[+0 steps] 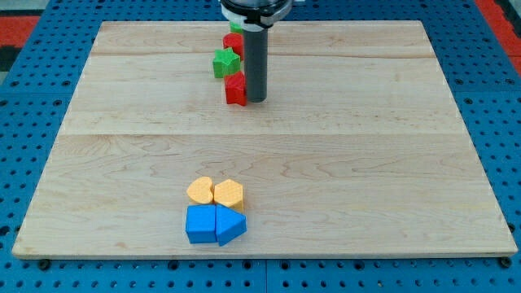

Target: Separate blue triangle from blue cube

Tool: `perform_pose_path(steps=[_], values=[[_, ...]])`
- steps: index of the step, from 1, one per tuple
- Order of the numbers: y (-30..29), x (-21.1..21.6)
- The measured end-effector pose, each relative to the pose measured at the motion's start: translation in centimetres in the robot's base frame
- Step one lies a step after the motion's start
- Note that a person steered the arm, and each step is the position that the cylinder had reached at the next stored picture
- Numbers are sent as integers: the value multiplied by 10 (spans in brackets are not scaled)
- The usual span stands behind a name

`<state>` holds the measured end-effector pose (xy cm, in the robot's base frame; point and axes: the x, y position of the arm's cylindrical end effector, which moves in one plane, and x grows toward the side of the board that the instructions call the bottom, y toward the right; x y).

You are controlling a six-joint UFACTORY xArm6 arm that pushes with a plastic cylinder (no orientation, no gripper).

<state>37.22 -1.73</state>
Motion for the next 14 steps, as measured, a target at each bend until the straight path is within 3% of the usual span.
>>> perform_pose_path(steps=[3,5,7,9,11,13,14], values=[[-17,9],[48,103],[84,237],[60,245],[51,207],[39,205],[51,244]])
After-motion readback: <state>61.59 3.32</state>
